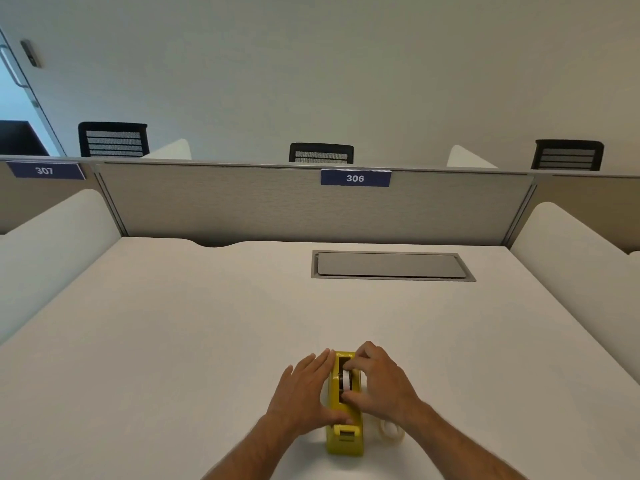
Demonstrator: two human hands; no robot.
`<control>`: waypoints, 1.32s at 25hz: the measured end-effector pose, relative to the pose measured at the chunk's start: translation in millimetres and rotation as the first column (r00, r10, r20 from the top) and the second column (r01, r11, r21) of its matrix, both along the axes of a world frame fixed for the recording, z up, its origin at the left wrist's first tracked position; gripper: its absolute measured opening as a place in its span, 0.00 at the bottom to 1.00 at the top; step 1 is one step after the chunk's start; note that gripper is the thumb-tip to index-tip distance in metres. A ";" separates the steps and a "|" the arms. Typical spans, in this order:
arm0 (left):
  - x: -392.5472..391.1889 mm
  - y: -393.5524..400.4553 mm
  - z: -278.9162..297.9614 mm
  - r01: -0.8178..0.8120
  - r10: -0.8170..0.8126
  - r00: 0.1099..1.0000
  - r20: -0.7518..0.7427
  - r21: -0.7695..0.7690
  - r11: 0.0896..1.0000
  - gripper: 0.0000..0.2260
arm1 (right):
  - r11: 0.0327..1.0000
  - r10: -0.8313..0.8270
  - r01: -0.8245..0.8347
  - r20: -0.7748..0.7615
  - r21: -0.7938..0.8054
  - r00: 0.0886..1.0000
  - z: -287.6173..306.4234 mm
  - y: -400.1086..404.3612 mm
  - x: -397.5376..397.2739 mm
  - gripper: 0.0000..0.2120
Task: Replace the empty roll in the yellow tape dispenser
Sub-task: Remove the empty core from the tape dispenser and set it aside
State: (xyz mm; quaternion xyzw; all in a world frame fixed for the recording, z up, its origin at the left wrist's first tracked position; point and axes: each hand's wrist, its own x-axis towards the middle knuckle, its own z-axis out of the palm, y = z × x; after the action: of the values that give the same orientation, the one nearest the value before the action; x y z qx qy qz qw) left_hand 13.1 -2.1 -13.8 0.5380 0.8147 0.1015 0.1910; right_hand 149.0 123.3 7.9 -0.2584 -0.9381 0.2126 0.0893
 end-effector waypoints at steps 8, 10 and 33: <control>1.7 -0.7 2.9 -0.011 0.011 0.999 0.035 0.004 1.000 0.54 | 0.987 -0.111 0.106 -0.035 -0.121 0.993 -1.4 -0.3 -6.3 0.23; 2.0 -0.9 3.7 -0.016 0.016 0.999 0.042 0.004 1.000 0.54 | 0.986 -0.108 0.102 -0.037 -0.131 0.993 -1.2 0.0 -7.4 0.23; 10.8 -11.9 6.0 -0.251 0.150 0.941 0.304 0.328 0.910 0.35 | 0.932 -0.153 0.095 -0.141 -0.350 0.978 19.5 2.9 1.6 0.20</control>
State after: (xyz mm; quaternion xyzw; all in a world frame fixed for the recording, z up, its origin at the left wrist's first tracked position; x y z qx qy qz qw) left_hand 23.9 -14.0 -7.8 0.4574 0.7992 0.3422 0.1871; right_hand 150.6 126.2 27.4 -0.3103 -0.8581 0.3864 0.1344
